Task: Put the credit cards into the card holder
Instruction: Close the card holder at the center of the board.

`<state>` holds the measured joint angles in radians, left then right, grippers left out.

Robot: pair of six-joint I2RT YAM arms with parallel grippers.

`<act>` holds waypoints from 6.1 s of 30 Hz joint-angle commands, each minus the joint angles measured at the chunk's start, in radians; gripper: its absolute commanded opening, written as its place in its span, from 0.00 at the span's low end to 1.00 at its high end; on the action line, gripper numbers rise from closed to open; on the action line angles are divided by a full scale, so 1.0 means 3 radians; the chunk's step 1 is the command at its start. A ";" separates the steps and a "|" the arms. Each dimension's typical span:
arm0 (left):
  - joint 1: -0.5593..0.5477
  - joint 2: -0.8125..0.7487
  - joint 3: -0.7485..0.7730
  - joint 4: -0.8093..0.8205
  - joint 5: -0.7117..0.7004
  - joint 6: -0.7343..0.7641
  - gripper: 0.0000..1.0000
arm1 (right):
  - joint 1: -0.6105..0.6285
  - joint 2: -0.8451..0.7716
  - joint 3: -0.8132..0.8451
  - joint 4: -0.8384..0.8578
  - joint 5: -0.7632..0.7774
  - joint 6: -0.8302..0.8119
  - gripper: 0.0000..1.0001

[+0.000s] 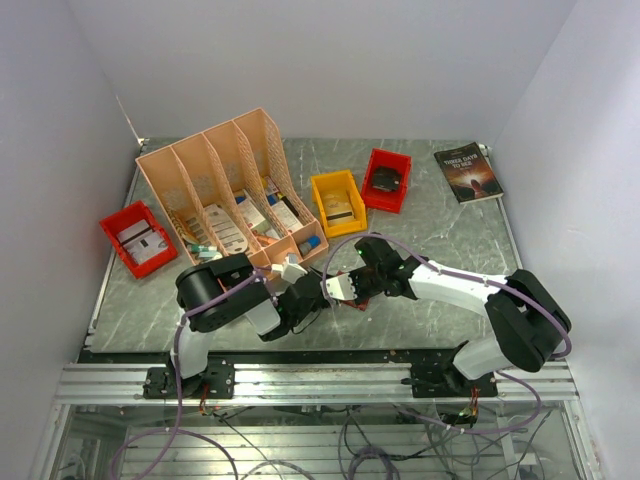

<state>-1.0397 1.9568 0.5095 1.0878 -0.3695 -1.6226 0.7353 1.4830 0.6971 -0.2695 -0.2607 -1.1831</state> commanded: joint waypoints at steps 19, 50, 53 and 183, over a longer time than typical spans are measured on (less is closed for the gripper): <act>-0.0077 -0.0144 0.0127 -0.0968 0.0144 -0.0389 0.29 | 0.0047 0.0324 -0.0324 -0.0712 -0.0035 0.0177 0.00; -0.0216 0.0042 0.0136 -0.0974 0.0145 -0.0733 0.07 | -0.0182 0.0069 -0.0212 -0.0632 -0.0177 0.0399 0.19; -0.0216 0.0048 0.0116 -0.0961 0.0140 -0.0738 0.07 | -0.0361 -0.0044 -0.0182 -0.0651 -0.0278 0.0401 0.25; -0.0119 -0.0319 0.0518 -0.1561 0.0572 0.1257 0.11 | -0.0781 -0.0432 -0.0151 -0.0622 -0.0936 -0.0430 0.00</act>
<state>-1.0809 1.8355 0.6643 0.6689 -0.1978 -1.2644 0.4812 1.3636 0.6647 -0.4458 -0.5587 -1.2995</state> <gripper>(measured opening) 0.111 0.007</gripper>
